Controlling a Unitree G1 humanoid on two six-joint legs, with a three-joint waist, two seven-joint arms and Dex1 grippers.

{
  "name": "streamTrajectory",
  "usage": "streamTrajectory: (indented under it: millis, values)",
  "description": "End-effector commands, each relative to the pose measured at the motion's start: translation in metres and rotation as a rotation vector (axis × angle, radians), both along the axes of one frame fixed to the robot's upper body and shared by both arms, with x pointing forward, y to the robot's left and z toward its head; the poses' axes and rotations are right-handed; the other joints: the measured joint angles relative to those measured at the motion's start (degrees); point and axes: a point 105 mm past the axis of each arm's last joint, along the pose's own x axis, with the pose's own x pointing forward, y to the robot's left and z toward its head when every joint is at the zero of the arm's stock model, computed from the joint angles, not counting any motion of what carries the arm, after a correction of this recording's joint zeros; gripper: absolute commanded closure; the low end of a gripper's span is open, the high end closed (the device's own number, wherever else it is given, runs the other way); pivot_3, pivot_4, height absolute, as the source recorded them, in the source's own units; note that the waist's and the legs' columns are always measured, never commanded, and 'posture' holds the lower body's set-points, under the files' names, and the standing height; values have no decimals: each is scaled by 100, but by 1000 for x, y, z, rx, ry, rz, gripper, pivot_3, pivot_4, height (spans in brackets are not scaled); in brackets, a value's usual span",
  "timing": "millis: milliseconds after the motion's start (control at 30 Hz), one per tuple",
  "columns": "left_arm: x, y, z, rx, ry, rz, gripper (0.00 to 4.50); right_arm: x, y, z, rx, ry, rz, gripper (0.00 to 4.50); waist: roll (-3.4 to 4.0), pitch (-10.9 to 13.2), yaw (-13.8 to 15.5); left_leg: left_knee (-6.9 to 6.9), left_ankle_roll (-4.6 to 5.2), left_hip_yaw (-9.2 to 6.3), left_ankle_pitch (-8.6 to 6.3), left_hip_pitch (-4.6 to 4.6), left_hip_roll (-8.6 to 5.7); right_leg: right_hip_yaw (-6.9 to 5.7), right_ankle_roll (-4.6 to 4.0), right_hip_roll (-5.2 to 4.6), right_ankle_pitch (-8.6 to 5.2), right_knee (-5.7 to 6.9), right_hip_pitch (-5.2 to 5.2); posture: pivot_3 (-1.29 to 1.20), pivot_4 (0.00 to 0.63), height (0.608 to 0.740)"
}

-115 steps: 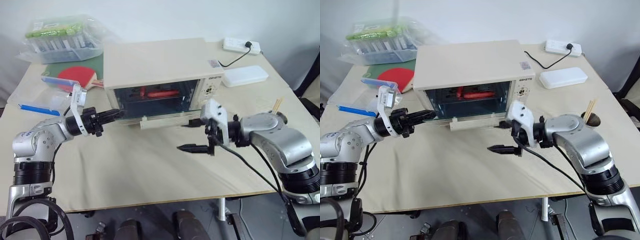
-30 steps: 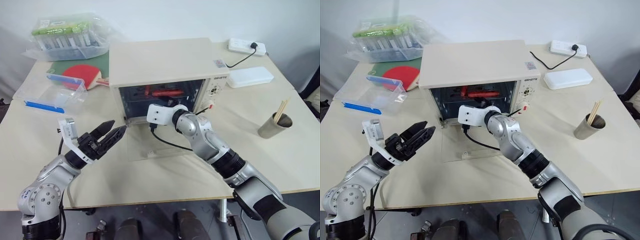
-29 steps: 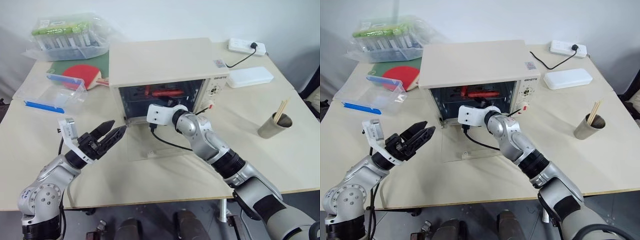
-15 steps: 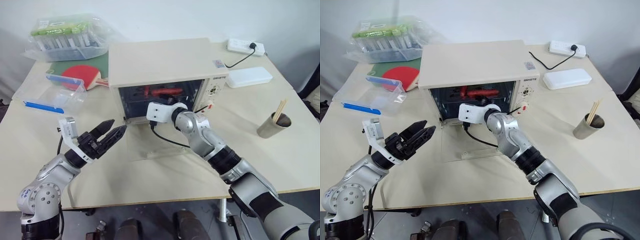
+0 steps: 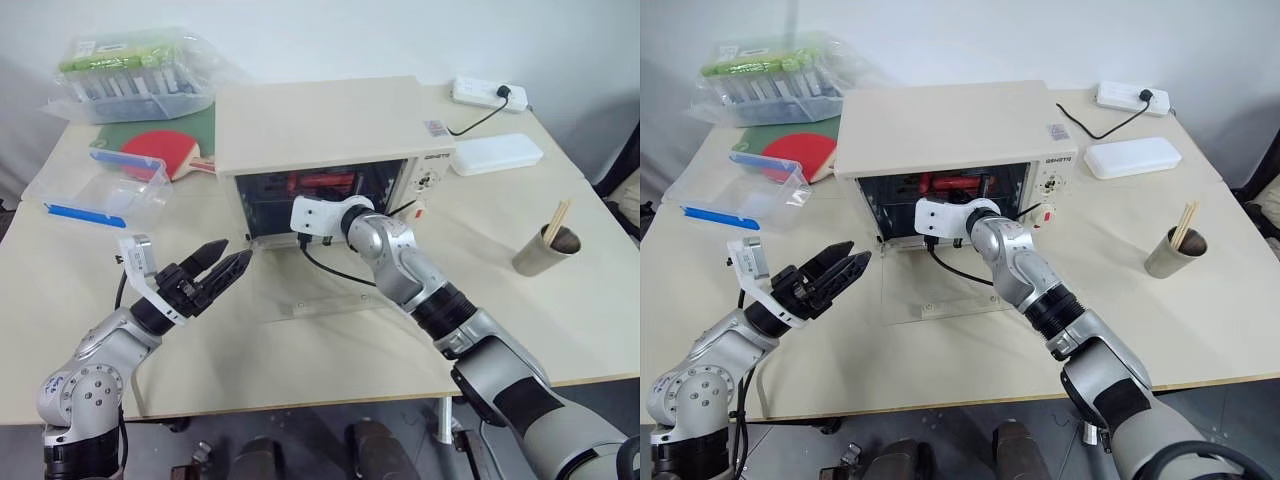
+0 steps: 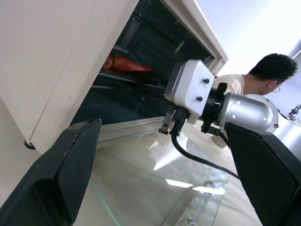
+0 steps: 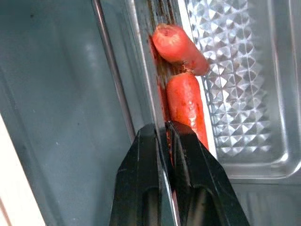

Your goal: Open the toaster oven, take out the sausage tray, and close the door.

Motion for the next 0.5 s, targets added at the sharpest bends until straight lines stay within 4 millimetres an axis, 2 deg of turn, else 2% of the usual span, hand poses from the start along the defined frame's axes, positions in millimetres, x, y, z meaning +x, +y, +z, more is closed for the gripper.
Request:
streamTrajectory:
  millis: [33,500]
  values:
    - [-2,-1,9,4,-35,-7,0,-6,3,15,34,-74,21,4481,0,0,0,0,0,0,0,0,0,0,0,0,0,-1,0,0,150,740]
    - [3,2,8,4,-21,-1,0,-28,4,13,84,-62,58,4497,-1,0,7,-11,0,-9,0,0,-1,-2,0,3,0,-4,1,0,150,740]
